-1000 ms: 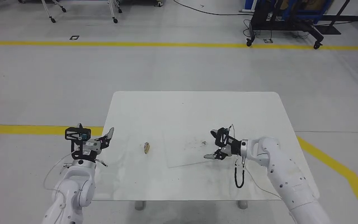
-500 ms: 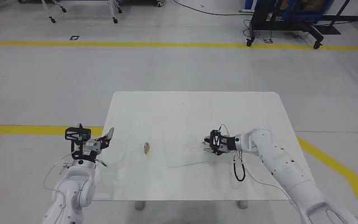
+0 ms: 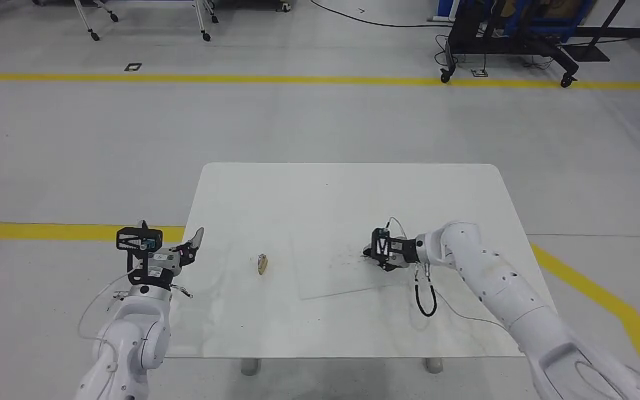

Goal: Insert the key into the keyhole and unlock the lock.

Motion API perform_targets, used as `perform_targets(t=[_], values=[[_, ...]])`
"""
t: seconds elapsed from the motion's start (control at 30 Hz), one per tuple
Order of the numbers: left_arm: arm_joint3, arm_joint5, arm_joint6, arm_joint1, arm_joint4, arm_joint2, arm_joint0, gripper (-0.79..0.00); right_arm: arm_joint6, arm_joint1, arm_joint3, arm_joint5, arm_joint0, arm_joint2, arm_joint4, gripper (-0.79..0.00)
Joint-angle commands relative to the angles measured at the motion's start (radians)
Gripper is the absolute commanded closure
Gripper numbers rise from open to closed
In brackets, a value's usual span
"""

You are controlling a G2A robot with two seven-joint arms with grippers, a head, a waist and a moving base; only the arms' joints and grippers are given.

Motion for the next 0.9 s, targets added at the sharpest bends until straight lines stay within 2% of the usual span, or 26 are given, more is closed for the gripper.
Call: perform_targets(t=[0.0,0.1,0.23,0.6,0.87], values=[[0.0,0.0,0.0,0.0,0.0,0.0,0.0,-0.785,0.005,-0.002,0.008,0.006,0.006,-0.006,-0.005,0.0],[0.0,0.0,0.0,0.0,0.0,0.0,0.0,-0.785,-0.007,-0.004,0.012,0.011,0.014,-0.011,-0.006,0.0],[0.0,0.0,0.0,0.0,0.0,0.0,0.0,-0.785,-0.081,0.009,-0.008,-0.002,0.009,0.007,-0.016,0.0],[0.0,0.0,0.0,0.0,0.0,0.0,0.0,-0.785,-0.39,0.08,-0.013,-0.002,-0.072,0.085,0.012,0.0],[0.0,0.0,0.0,0.0,0.0,0.0,0.0,-0.785,-0.39,0.08,-0.013,-0.002,-0.072,0.085,0.012,0.0]])
